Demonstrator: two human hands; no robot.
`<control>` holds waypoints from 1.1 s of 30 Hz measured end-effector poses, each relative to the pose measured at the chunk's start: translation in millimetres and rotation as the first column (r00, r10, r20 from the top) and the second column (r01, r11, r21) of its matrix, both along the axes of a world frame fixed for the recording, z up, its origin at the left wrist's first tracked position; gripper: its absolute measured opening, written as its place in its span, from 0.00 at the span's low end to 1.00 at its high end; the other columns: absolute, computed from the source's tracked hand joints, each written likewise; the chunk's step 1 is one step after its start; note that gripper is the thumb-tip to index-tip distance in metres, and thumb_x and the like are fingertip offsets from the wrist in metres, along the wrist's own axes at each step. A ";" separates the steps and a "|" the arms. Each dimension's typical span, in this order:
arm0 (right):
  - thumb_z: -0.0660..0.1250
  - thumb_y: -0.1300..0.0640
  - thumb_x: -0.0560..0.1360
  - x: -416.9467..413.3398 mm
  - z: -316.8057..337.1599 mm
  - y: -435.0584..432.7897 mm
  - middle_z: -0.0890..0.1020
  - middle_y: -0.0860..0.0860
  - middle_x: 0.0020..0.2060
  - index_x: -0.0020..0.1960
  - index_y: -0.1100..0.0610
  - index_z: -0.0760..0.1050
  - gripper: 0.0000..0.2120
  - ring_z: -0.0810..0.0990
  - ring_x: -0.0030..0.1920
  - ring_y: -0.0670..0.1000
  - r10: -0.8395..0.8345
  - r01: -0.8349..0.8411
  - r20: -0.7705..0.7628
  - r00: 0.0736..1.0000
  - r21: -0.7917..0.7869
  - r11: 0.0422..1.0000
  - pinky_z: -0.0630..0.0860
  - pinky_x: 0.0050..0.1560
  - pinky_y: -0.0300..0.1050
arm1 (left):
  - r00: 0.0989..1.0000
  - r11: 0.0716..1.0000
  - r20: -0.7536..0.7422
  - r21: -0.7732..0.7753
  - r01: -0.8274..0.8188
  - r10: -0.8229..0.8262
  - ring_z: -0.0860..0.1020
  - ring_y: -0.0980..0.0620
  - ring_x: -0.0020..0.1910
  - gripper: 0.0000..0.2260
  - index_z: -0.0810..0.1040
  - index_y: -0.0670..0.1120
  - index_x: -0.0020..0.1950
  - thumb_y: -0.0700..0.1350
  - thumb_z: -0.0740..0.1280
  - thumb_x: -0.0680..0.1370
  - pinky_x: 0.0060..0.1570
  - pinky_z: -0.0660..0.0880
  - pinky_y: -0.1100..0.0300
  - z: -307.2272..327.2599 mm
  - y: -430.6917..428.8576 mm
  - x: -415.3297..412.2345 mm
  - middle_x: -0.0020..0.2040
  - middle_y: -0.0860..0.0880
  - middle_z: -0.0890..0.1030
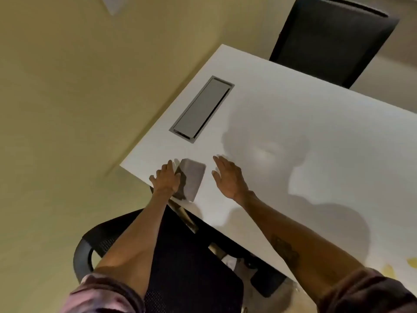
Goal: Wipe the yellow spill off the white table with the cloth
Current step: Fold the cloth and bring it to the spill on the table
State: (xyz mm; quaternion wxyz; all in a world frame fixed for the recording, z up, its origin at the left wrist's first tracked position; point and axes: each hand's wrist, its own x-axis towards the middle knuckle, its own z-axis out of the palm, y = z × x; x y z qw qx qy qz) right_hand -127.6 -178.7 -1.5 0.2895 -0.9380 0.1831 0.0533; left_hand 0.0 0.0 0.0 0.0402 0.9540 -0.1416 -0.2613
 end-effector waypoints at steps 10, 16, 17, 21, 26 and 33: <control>0.57 0.51 0.84 -0.2 -31.6 12.0 0.66 0.55 0.75 0.78 0.55 0.58 0.24 0.69 0.70 0.61 0.050 -0.032 -0.159 0.986 0.115 0.993 0.67 0.70 0.59 | 0.972 0.985 -0.159 0.028 -0.172 0.174 0.74 0.39 0.69 0.22 0.74 0.44 0.71 0.57 0.59 0.85 0.72 0.63 0.40 -35.5 7.4 8.1 0.67 0.42 0.78; 0.57 0.51 0.84 1.2 -37.0 16.0 0.68 0.55 0.74 0.77 0.56 0.59 0.24 0.69 0.70 0.61 0.013 0.019 -0.172 0.985 0.180 0.984 0.66 0.70 0.57 | 0.934 0.951 -0.238 -0.097 -0.294 0.265 0.79 0.39 0.63 0.18 0.80 0.40 0.63 0.52 0.68 0.81 0.70 0.71 0.44 -43.2 6.5 17.9 0.62 0.40 0.82; 0.57 0.52 0.84 1.8 -37.0 16.7 0.68 0.56 0.74 0.77 0.56 0.60 0.23 0.69 0.70 0.61 -0.003 0.038 -0.177 0.984 0.197 0.980 0.66 0.70 0.57 | 0.933 0.948 -0.244 -0.113 -0.299 0.265 0.79 0.38 0.61 0.17 0.81 0.40 0.62 0.51 0.69 0.80 0.68 0.73 0.45 -42.5 6.4 18.6 0.61 0.40 0.82; 0.58 0.52 0.84 1.3 -33.5 20.3 0.70 0.55 0.74 0.76 0.56 0.63 0.22 0.69 0.72 0.58 -0.098 0.155 -0.202 0.975 0.291 0.944 0.66 0.73 0.55 | 0.937 0.921 -0.247 -0.242 -0.306 0.247 0.80 0.37 0.57 0.18 0.79 0.36 0.59 0.48 0.74 0.77 0.55 0.77 0.48 -32.3 3.7 13.2 0.58 0.38 0.82; 0.59 0.53 0.83 -4.3 -23.6 23.4 0.74 0.54 0.71 0.72 0.55 0.69 0.18 0.74 0.68 0.55 -0.229 0.311 -0.238 0.944 0.413 0.856 0.68 0.72 0.50 | 0.982 0.925 -0.137 -0.340 -0.169 0.129 0.77 0.43 0.50 0.17 0.76 0.40 0.57 0.49 0.74 0.76 0.48 0.72 0.51 -12.5 -10.2 -9.8 0.54 0.43 0.78; 0.56 0.56 0.83 -46.8 1.4 13.8 0.82 0.57 0.57 0.58 0.57 0.77 0.13 0.81 0.58 0.58 -0.453 0.497 -0.228 0.862 0.558 0.664 0.77 0.59 0.52 | 0.985 0.897 0.021 -0.411 0.162 -0.169 0.78 0.42 0.46 0.13 0.78 0.38 0.53 0.45 0.74 0.76 0.43 0.72 0.54 16.6 -64.9 -60.1 0.50 0.42 0.80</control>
